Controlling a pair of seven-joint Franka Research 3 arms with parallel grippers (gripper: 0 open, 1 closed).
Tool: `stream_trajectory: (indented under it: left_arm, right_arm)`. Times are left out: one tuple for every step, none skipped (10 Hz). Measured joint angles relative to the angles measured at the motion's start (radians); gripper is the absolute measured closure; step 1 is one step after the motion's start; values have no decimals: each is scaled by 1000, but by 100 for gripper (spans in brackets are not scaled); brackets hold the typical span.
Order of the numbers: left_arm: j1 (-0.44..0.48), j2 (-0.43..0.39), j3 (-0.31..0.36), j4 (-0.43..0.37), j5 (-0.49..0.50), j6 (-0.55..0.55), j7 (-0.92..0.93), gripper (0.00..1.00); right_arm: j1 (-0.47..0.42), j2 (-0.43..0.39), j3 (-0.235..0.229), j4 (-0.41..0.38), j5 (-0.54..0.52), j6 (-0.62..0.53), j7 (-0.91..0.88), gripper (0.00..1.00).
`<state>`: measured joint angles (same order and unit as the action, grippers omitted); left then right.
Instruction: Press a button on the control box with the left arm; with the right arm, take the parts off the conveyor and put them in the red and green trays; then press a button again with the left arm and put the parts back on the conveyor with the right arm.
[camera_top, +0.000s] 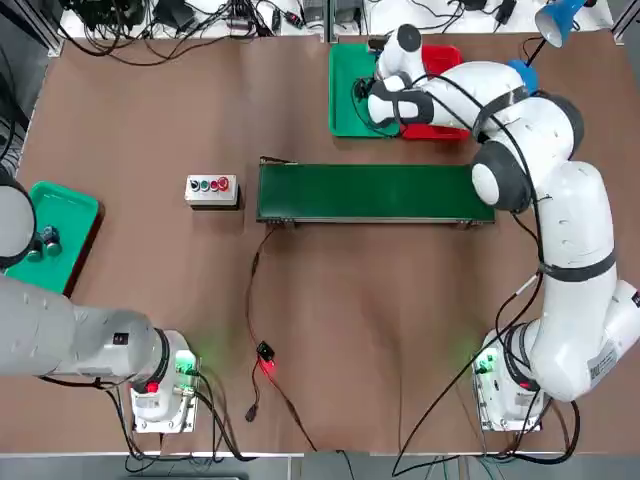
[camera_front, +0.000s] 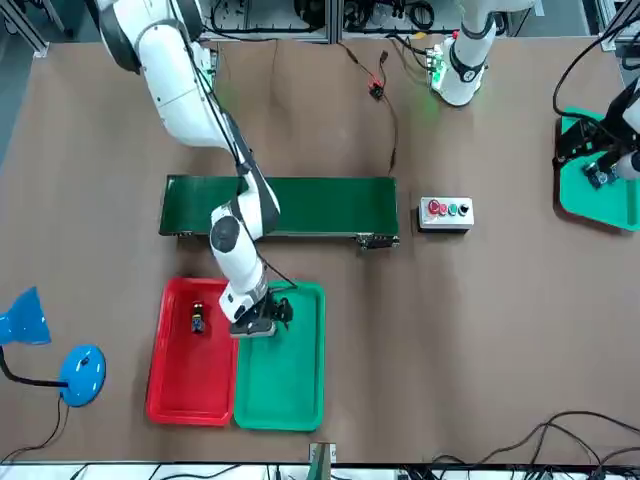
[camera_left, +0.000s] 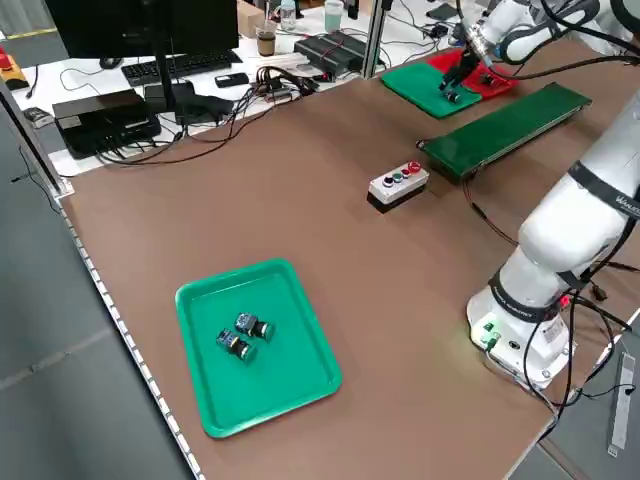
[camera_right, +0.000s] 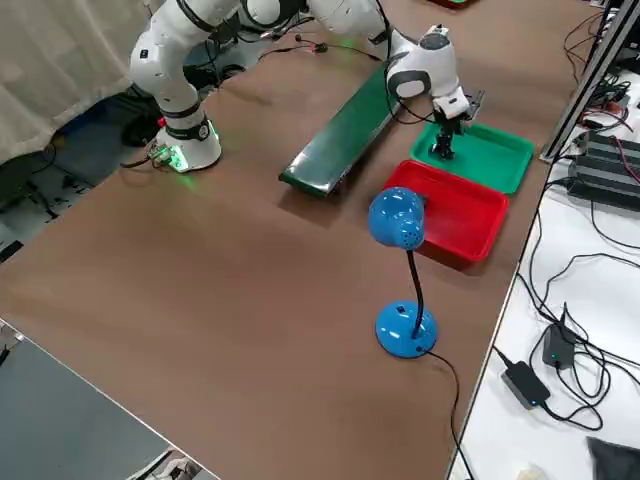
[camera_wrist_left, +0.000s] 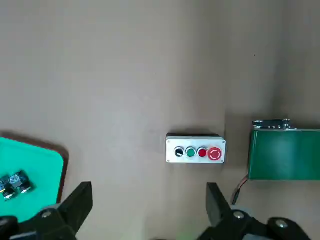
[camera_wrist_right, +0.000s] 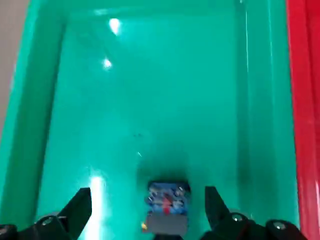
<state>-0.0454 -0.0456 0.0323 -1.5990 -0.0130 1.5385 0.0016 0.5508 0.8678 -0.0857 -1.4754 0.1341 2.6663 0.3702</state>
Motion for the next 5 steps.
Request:
stream_trajectory:
  left_arm:
    - [0, 0, 0, 0, 0, 0, 0, 0]
    - [0, 0, 0, 0, 0, 0, 0, 0]
    - [0, 0, 0, 0, 0, 0, 0, 0]
    - [0, 0, 0, 0, 0, 0, 0, 0]
    - [0, 1, 0, 0, 0, 0, 0, 0]
  right_arm:
    - [-1, 0, -3, 1, 0, -24, -13, 0]
    - [-2, 0, -4, 1, 0, -31, -20, 0]
    - [-1, 0, -4, 1, 0, -35, -23, 0]
    - [1, 0, -4, 1, 0, -41, -25, 0]
    - [2, 0, -3, 1, 0, -53, -26, 4]
